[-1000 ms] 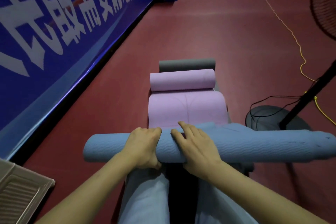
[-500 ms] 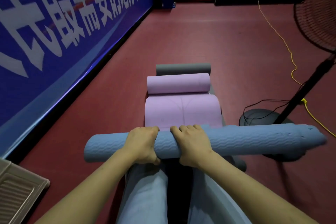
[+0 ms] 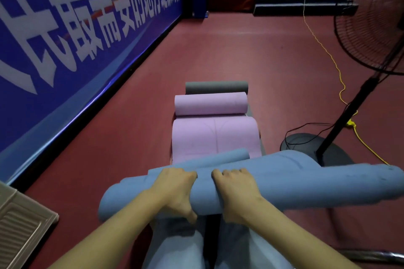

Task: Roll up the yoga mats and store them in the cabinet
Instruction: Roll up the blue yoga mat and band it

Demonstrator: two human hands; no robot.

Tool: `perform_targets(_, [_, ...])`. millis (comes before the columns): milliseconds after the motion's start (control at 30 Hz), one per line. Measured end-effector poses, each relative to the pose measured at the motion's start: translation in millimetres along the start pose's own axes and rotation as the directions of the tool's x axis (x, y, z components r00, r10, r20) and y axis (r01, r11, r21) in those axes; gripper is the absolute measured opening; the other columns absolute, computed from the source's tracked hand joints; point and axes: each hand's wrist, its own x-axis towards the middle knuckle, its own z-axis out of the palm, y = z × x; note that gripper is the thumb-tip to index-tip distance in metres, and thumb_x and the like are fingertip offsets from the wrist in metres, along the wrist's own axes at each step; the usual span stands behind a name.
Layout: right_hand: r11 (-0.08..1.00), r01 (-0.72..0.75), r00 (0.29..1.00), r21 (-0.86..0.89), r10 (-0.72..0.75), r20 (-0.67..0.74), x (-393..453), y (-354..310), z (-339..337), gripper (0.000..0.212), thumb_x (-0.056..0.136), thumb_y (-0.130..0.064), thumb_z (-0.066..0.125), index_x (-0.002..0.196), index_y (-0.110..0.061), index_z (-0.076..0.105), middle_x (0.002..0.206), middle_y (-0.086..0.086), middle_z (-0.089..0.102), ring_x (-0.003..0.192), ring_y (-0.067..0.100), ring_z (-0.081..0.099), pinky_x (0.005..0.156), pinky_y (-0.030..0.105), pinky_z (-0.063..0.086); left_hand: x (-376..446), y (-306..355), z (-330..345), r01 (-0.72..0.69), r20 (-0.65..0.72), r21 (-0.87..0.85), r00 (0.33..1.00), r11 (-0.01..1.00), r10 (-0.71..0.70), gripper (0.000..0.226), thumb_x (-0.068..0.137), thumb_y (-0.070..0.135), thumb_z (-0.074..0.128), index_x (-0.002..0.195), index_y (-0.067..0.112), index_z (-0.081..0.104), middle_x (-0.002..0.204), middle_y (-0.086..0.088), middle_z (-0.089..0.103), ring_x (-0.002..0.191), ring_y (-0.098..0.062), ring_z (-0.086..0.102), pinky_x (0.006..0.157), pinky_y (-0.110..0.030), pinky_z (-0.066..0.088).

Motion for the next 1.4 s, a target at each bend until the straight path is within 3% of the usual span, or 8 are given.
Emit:
perform_targets(367, [0.984, 0.078, 0.993, 0.163, -0.090, 0.073, -43, -25, -7, 0.066, 0.066, -0.033, 0.077, 0.121, -0.018, 0.043, 0.108, 0.003, 0.060, 0.098, 0.030, 0.062, 0.076, 0.037, 0.034, -44, 1, -7, -0.046, 0.181, -0.027, 0.982, 0.999, 0.051, 0.082, 0.042, 0.074, 0.082, 0.103, 0.025, 0.058, 0.091, 0.001, 0.066, 0.081, -0.026, 0.062, 0.068, -0.036, 0.047])
perform_targets(567, [0.992, 0.085, 0.996, 0.090, -0.082, -0.034, -28, -28, 21, 0.080, 0.012, -0.037, 0.079, 0.088, -0.017, 0.065, 0.077, 0.000, 0.058, 0.062, 0.023, 0.058, 0.055, 0.034, 0.048, -19, -10, -4, -0.054, 0.200, -0.151, 0.976, 0.987, 0.084, 0.081, 0.039, 0.071, 0.083, 0.101, 0.032, 0.050, 0.097, 0.008, 0.063, 0.090, -0.021, 0.060, 0.080, -0.039, 0.051])
perform_targets(700, [0.978, 0.142, 0.949, 0.156, -0.179, 0.260, 0, -1, -8, 0.071, 0.050, -0.039, 0.090, 0.104, -0.016, 0.049, 0.099, 0.006, 0.061, 0.086, 0.030, 0.063, 0.067, 0.036, 0.042, -17, -13, 7, -0.114, 0.019, -0.160, 0.993, 0.981, 0.119, 0.079, 0.045, 0.080, 0.066, 0.107, 0.033, 0.052, 0.102, 0.013, 0.038, 0.096, -0.014, 0.037, 0.084, -0.030, 0.036])
perform_targets(800, [0.958, 0.062, 0.876, 0.278, -0.186, 0.444, 26, 22, -28, 0.076, 0.049, -0.051, 0.092, 0.108, -0.023, 0.053, 0.103, 0.002, 0.064, 0.089, 0.026, 0.065, 0.075, 0.037, 0.056, -18, -12, 21, -0.146, -0.154, -0.123, 0.980, 0.982, 0.126, 0.094, 0.043, 0.087, 0.060, 0.118, 0.030, 0.055, 0.099, 0.011, 0.051, 0.088, -0.016, 0.053, 0.076, -0.034, 0.049])
perform_targets(900, [0.959, 0.080, 0.912, 0.271, -0.180, 0.368, 23, 16, -23, 0.074, 0.052, -0.048, 0.092, 0.107, -0.020, 0.052, 0.107, 0.004, 0.063, 0.093, 0.028, 0.064, 0.073, 0.035, 0.050, -12, -10, 27, -0.127, -0.220, -0.067, 0.969, 0.990, 0.110, 0.094, 0.027, 0.088, 0.060, 0.099, 0.027, 0.058, 0.081, 0.011, 0.058, 0.065, -0.017, 0.062, 0.054, -0.033, 0.051])
perform_targets(1033, [0.991, 0.108, 0.994, 0.075, -0.110, 0.017, 6, -6, 0, 0.074, 0.034, -0.045, 0.090, 0.093, -0.018, 0.053, 0.088, 0.003, 0.060, 0.075, 0.025, 0.061, 0.059, 0.033, 0.036, 4, -19, 0, -0.066, 0.064, -0.122, 0.995, 0.990, 0.074, 0.082, 0.040, 0.079, 0.069, 0.105, 0.034, 0.050, 0.101, 0.012, 0.065, 0.092, -0.018, 0.066, 0.078, -0.036, 0.052])
perform_targets(1267, [0.958, 0.035, 0.870, 0.285, -0.170, 0.463, 67, 27, -35, 0.071, 0.043, -0.060, 0.088, 0.100, -0.026, 0.063, 0.092, -0.004, 0.066, 0.079, 0.020, 0.065, 0.074, 0.035, 0.059, 1, -22, -1, 0.015, 0.000, -0.110, 1.000, 0.994, -0.015, 0.120, 0.040, 0.082, 0.081, 0.141, 0.032, 0.040, 0.134, 0.014, 0.057, 0.122, -0.016, 0.057, 0.096, -0.031, 0.044])
perform_targets(1400, [0.980, 0.059, 0.964, 0.193, -0.106, 0.244, 49, 8, -16, 0.068, 0.058, -0.044, 0.086, 0.111, -0.019, 0.050, 0.107, 0.000, 0.059, 0.093, 0.025, 0.058, 0.074, 0.033, 0.042, 17, -33, -11, 0.013, 0.027, -0.053, 1.000, 0.999, -0.011, 0.080, 0.040, 0.076, 0.075, 0.102, 0.033, 0.049, 0.095, 0.014, 0.065, 0.087, -0.018, 0.066, 0.070, -0.034, 0.049])
